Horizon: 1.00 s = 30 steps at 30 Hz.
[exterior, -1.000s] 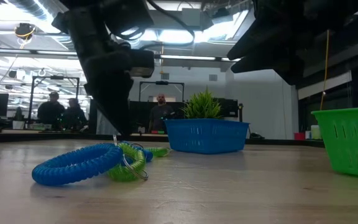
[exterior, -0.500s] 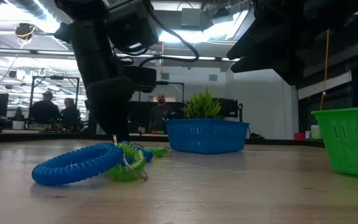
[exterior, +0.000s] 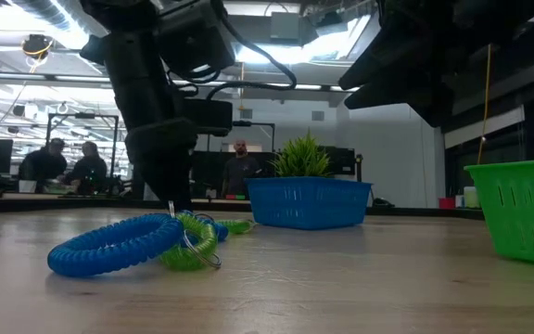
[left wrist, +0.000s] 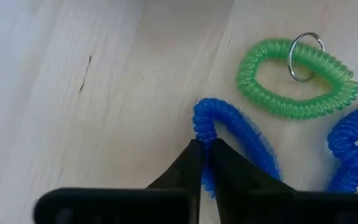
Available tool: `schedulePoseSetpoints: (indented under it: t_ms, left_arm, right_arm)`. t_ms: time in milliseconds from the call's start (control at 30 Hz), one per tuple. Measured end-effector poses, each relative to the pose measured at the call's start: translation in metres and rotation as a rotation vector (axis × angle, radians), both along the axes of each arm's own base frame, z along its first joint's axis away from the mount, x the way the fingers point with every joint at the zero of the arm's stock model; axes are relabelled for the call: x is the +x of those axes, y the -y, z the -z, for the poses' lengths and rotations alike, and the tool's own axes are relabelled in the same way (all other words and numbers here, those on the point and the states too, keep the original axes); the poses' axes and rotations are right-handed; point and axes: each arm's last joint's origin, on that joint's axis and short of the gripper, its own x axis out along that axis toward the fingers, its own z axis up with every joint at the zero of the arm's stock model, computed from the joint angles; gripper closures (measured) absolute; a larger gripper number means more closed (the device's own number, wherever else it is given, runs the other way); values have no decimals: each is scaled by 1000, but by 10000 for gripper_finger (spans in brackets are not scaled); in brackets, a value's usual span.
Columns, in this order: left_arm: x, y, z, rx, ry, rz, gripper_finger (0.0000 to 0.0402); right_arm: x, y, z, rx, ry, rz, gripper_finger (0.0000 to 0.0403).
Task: Sort spring keychains
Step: Put the blue spring keychain into the blue bin
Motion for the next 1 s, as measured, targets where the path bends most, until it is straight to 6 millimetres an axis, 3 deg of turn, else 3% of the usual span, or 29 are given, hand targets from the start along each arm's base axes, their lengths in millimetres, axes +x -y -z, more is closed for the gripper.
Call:
schedulePoseSetpoints:
  t_ms: [233,433,733,1000]
  left_arm:
    - [-6,3,-8,106,9,19,390]
    - [-13,13,-38,221,122,23,393]
    - [-25,32,-78,456,340,-28,392]
    - [-15,49,-95,555,507,45,391]
  right_arm:
    - [0,0,0,-1,0,1,283]
    - [2,0,-1,-19,33,41,283]
    - [22,-4,-3,-91,203,-11,283]
    - [41,8,4,-107,296,38,283]
